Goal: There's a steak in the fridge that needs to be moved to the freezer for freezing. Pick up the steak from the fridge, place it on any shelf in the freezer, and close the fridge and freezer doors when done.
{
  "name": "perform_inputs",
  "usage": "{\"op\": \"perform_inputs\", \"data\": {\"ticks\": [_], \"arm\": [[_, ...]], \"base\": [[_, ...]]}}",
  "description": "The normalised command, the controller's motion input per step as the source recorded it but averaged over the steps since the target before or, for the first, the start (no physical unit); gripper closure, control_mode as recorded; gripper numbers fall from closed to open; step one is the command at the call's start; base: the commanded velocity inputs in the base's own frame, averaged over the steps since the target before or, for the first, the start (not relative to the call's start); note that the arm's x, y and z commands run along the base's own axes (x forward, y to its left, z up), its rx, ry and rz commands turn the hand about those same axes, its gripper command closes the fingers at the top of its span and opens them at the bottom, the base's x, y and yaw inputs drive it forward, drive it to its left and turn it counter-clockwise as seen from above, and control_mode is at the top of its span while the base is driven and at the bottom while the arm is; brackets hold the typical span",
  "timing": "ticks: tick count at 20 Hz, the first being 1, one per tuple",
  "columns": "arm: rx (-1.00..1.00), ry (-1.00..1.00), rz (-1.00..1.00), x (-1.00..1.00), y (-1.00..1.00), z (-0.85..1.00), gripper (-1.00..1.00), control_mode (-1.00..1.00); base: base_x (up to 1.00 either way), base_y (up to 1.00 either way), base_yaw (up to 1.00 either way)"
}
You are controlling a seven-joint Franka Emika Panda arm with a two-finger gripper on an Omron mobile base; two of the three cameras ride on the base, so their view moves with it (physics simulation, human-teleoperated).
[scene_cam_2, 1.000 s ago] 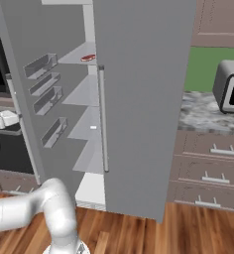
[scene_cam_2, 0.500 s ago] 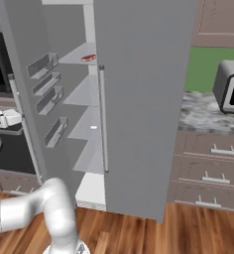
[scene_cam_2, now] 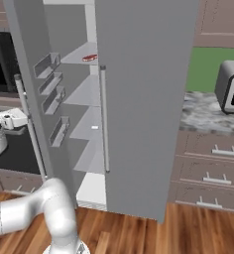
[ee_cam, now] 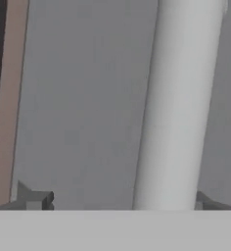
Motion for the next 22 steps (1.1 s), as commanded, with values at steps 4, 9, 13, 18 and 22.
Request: {"op": "perform_inputs", "data": {"ticks": [4, 9, 13, 18, 22], "arm": [[0.03, -0.03, -0.02, 0.21, -0.95, 0.0, -1.0, -1.0], [0.0, 0.02, -0.04, 0.56, -0.73, 0.0, -1.0, -1.0], [0.0, 0.1, -0.02, 0.64, -0.73, 0.0, -1.0, -1.0], [0.0, 0.05, 0.0, 0.7, -0.49, 0.0, -1.0, -1.0], [0.04, 0.0, 0.04, 0.54, -0.43, 0.0, -1.0, -1.0]], "base": [[0.0, 0.0, 0.0], [0.0, 0.0, 0.0], [0.0, 0.0, 0.0], [0.0, 0.0, 0.0], [0.0, 0.0, 0.0]]}}
